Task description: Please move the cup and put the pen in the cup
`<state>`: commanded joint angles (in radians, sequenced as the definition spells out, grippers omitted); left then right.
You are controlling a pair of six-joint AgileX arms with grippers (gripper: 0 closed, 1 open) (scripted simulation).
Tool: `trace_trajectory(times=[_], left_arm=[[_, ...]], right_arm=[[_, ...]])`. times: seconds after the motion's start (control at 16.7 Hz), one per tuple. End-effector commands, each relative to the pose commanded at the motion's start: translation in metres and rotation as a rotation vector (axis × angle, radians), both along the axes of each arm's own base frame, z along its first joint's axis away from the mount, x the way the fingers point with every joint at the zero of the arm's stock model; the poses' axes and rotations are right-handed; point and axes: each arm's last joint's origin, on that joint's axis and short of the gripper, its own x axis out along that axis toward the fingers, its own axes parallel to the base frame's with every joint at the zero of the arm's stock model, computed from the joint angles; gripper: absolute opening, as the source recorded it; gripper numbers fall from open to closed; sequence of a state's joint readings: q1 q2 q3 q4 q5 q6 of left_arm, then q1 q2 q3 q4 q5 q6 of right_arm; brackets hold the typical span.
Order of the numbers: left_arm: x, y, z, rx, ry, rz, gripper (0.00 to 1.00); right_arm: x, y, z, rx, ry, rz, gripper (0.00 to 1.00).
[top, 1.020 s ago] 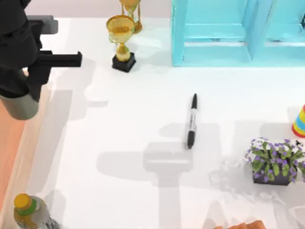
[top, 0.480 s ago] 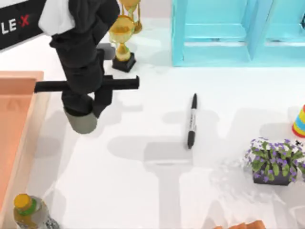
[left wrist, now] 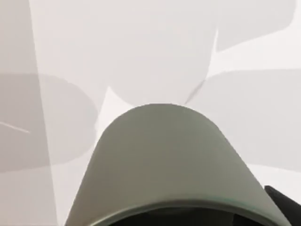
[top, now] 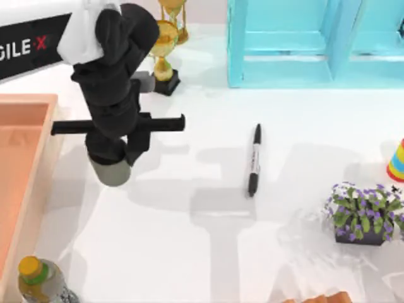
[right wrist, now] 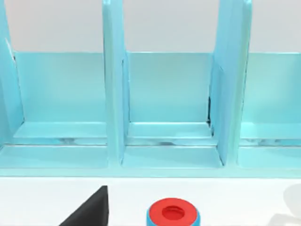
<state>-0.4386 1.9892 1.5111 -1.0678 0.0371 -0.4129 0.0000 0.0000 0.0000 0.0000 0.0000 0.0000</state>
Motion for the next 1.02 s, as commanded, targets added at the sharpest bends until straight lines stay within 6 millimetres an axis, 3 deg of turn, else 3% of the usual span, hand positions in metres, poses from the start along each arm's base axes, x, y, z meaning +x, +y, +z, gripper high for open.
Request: trace_trajectory(times=[0.18,0.36,1.02], left_arm=[[-0.001,0.0017,-0.0177,0.002,0.003,-0.001,0.0],[-0.0011,0.0017,-0.0181,0.002,0.003,-0.001,0.0],[-0.0011,0.0017,-0.0181,0.002,0.003,-0.001,0.83]], right_arm=[[0.0,0.0,0.0,0.0,0.0,0.0,1.0],[0.0,0.0,0.0,0.0,0.0,0.0,1.0],[0.0,0.0,0.0,0.0,0.0,0.0,1.0]])
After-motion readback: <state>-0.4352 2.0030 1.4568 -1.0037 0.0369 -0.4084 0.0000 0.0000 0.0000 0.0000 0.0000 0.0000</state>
